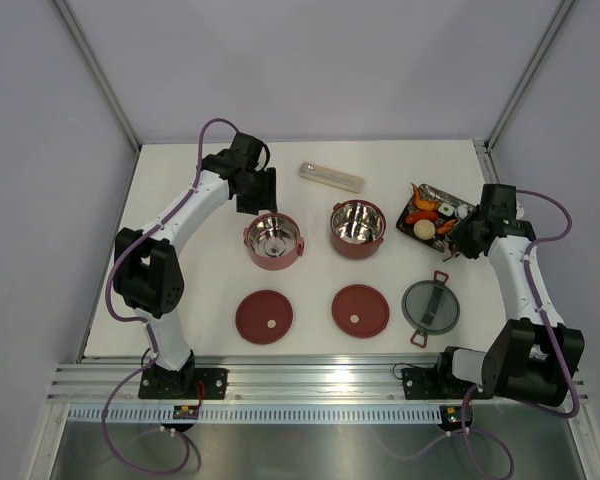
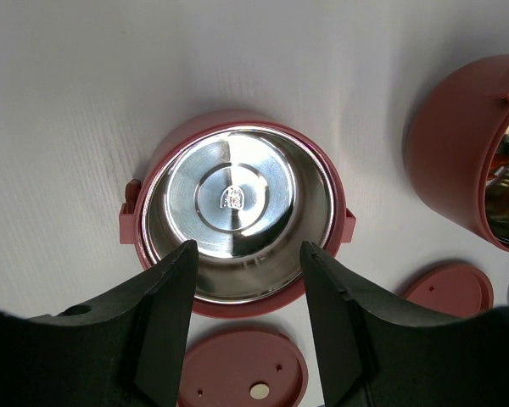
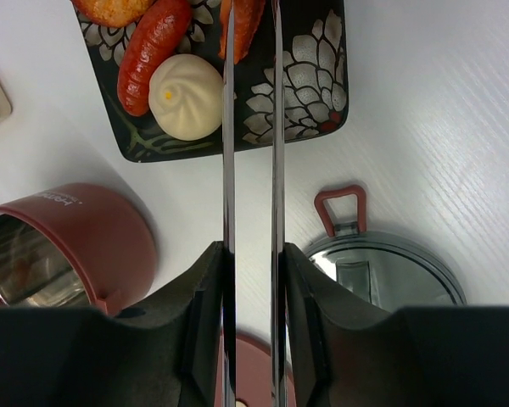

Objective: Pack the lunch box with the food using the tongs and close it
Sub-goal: Pick up the fake food from the plate, then place the fake food in the packing box.

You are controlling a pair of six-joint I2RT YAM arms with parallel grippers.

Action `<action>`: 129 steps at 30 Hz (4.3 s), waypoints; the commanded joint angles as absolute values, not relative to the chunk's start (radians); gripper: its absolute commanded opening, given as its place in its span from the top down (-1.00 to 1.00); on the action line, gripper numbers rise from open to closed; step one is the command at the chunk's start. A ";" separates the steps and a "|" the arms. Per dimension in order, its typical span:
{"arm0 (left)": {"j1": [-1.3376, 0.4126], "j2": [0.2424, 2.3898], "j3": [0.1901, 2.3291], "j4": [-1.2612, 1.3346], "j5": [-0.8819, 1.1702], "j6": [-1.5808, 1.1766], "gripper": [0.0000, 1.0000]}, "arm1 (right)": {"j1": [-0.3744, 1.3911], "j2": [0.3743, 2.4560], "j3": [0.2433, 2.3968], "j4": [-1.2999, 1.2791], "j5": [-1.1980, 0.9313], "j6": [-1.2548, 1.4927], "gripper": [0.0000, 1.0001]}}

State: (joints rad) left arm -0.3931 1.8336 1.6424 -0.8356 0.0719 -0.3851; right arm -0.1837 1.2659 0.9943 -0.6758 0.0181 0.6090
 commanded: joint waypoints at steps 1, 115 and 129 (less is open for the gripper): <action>-0.396 1.804 1.641 -0.802 0.087 -0.387 -0.10 | -0.187 1.213 1.035 -0.709 0.049 0.591 0.49; -0.422 1.988 1.925 -0.871 0.357 -0.410 -0.08 | 0.314 1.304 1.426 -0.908 0.119 0.514 0.17; -0.416 1.901 1.911 -0.925 0.255 -0.334 -0.10 | 0.065 1.239 1.345 -0.930 0.127 0.453 0.22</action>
State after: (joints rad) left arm -0.4221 1.9797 1.9102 -0.9211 0.2962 -0.3725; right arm 0.1188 1.2804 1.3674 -0.9291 0.1223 0.4889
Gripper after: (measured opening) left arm 0.545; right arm 0.393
